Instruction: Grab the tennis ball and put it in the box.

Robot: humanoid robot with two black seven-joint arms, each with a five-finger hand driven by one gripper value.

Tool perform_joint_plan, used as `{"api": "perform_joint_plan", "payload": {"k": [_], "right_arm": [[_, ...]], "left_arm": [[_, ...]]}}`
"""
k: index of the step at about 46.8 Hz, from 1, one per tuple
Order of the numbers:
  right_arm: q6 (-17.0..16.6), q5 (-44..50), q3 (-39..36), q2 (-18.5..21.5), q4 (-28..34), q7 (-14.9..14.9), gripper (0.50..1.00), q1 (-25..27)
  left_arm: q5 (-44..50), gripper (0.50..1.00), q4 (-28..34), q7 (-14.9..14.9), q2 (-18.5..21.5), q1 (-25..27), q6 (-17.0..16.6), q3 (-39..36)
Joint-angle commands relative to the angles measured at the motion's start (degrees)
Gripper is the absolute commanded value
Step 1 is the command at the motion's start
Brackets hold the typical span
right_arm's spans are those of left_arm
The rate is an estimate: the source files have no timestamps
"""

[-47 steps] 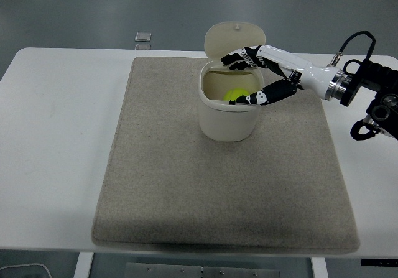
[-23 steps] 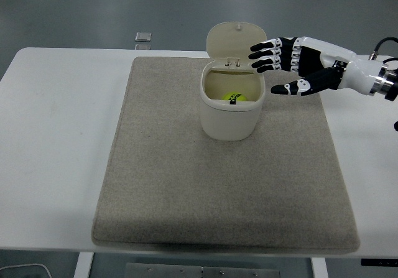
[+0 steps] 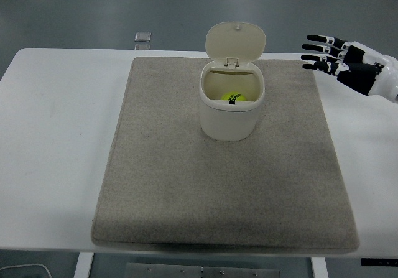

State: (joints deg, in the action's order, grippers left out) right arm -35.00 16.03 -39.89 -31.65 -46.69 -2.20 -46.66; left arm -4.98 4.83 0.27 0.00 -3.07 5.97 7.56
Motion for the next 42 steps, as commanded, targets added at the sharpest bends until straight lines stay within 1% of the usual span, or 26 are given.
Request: {"api": "perform_joint_plan", "payload": {"k": [1,6,11,22,23,24,25,42], "right_arm": [[0.0,-2.7,0.1,0.8,1.5,1.4,0.858,0.1],[0.0,-6.0,-0.1,2.5,2.1,2.9,0.856,0.1],[0.0,-9.1,0.2,3.1,2.6,3.1,0.856,0.2],[0.5,-9.2,1.1,3.5,2.7,2.7,0.862,0.3],[0.5,-9.2,1.1,3.4,2.7,2.7,0.874,0.4],[0.4,-9.2,1.1,3.4,2.7,2.7,0.905,0.6],[0.2,-9.2,1.0,3.3,2.7,2.7,0.913,0.8],[0.0,-9.1,1.2,3.3,2.7,2.5,0.915,1.8]], "left_arm": [[0.1,0.992,0.0,0.0,0.0,0.0,0.0,0.0],[0.0,0.992,0.0,0.0,0.0,0.0,0.0,0.0],[0.0,0.992,0.0,0.0,0.0,0.0,0.0,0.0],[0.1,0.992,0.0,0.0,0.0,0.0,0.0,0.0],[0.1,0.992,0.0,0.0,0.0,0.0,0.0,0.0],[0.0,0.992,0.0,0.0,0.0,0.0,0.0,0.0],[0.0,0.992,0.0,0.0,0.0,0.0,0.0,0.0],[0.0,0.992,0.0,0.0,0.0,0.0,0.0,0.0]]}}
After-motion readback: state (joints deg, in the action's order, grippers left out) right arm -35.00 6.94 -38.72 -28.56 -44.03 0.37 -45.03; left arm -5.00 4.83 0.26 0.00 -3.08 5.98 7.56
